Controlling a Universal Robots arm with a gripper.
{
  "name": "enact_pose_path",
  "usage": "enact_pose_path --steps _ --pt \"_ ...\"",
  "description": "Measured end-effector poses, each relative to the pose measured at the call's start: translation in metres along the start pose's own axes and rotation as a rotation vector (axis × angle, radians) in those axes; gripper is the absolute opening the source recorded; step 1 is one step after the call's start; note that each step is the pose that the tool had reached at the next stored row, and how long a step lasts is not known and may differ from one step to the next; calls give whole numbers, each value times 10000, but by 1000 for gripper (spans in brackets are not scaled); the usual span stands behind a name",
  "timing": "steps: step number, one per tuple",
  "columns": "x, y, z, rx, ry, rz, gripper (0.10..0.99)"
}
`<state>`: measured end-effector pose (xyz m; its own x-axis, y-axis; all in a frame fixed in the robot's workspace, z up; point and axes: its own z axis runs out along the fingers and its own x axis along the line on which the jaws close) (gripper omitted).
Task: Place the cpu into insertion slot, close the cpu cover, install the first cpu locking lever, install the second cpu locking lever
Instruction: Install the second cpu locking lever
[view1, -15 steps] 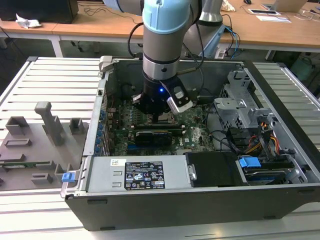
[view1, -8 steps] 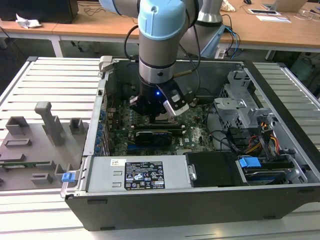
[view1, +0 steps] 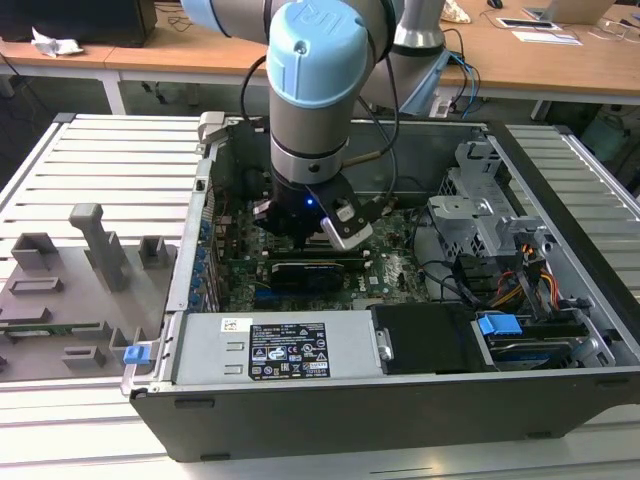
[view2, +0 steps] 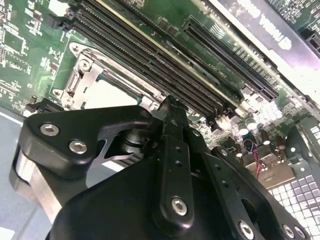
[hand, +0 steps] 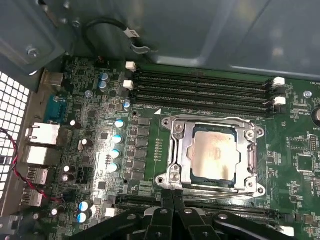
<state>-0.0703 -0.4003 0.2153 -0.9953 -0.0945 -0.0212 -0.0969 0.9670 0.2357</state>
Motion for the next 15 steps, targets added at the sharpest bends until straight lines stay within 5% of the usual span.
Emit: enact_pose_path --steps 8,15 --pt "32 -22 97 -144 -13 -2 106" --pt "52 -29 156 -502 -47 -4 106"
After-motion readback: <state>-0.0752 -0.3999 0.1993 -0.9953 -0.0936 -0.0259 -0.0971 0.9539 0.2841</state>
